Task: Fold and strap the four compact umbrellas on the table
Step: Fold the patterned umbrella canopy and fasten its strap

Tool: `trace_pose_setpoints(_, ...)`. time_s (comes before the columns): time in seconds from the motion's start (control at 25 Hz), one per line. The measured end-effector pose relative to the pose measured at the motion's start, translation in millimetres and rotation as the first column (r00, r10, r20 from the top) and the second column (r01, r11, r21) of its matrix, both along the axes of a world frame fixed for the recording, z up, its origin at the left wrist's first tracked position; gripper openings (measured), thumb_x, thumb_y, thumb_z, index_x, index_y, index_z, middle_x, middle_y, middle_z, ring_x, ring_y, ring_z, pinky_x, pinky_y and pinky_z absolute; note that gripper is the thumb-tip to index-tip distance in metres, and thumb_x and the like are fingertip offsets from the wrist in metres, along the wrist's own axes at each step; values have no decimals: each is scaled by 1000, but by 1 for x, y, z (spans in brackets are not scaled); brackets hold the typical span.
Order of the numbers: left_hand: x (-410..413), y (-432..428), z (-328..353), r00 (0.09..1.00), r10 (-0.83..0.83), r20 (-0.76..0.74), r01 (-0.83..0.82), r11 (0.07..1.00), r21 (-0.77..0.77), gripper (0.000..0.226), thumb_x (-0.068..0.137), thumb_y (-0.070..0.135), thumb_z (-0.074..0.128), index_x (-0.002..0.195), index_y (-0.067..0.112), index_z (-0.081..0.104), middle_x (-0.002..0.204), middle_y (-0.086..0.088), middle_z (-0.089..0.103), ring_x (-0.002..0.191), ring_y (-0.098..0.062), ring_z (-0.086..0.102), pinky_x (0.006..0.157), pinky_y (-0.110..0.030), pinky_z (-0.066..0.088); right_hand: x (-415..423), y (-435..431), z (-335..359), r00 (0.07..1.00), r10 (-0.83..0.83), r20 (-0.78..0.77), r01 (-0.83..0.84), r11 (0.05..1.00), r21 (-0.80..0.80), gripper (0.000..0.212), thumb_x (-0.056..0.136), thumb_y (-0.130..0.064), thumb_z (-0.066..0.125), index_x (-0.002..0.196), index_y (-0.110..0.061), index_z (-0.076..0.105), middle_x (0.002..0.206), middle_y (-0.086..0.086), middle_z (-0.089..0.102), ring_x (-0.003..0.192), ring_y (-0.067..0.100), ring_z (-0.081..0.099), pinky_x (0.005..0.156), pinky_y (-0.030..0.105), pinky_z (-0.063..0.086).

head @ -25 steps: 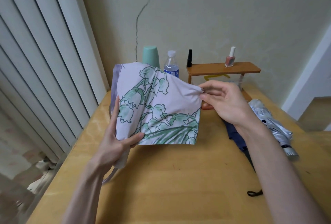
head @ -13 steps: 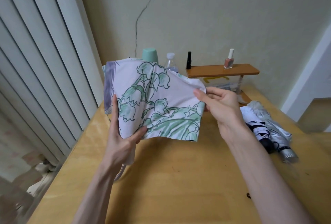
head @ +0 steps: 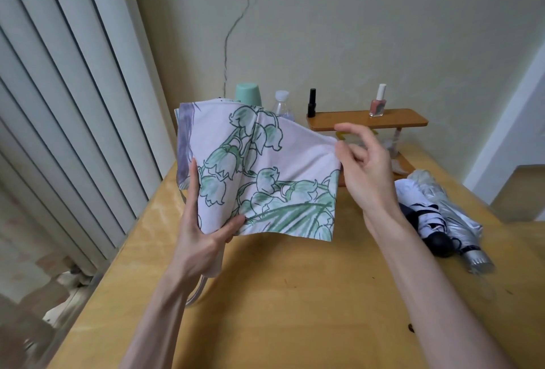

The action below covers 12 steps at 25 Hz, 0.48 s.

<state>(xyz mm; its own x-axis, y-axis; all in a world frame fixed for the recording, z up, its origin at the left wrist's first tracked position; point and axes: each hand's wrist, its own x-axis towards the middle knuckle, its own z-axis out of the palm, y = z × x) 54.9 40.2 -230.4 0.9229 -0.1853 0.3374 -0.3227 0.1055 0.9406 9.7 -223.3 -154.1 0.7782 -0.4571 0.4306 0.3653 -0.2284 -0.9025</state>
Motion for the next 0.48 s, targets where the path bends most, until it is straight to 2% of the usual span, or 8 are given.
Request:
trace_pose_setpoints(0.08,-1,1,2,1000,3,21,-4,1000,29,122,78,8,87,158,67,16,162,24,43,144,-25,54,108,-54,55,0,-2,0,999,49,-11,-50,992,-114,15,100,-22,73,114,-25,68,94,6,75,86,20,72,72,41,56)
trace_pose_setpoints(0.16,0,3,2,1000,-8,29,7,999,54,122,77,9,88,159,64,15,163,26,41,146,-19,51,115,-61,46,1,-4,-1,997,46,-62,-55,987,-152,24,90,-24,84,108,-19,69,104,0,76,94,18,75,79,40,61)
trace_pose_setpoints(0.28,-1,3,3,999,-39,17,38,997,73,123,78,7,86,161,60,14,160,28,44,145,-18,52,115,-62,45,1,-13,1,991,57,-125,-73,990,-123,26,87,-27,86,105,-15,70,100,3,78,93,15,77,77,32,64)
trace_pose_setpoints(0.4,-1,4,4,998,-56,22,54,995,86,122,79,5,86,162,58,15,157,33,45,146,-14,50,116,-60,44,0,-21,5,972,144,-186,-156,987,-48,19,88,-30,82,99,-18,74,94,-2,80,88,10,75,70,19,56)
trace_pose_setpoints(0.48,-1,4,5,998,-56,36,52,994,92,120,79,4,86,160,60,17,158,35,43,148,-10,48,115,-56,48,-1,-24,8,949,228,-217,-229,973,23,16,88,-28,80,98,-15,77,89,-5,79,82,8,71,69,16,53)
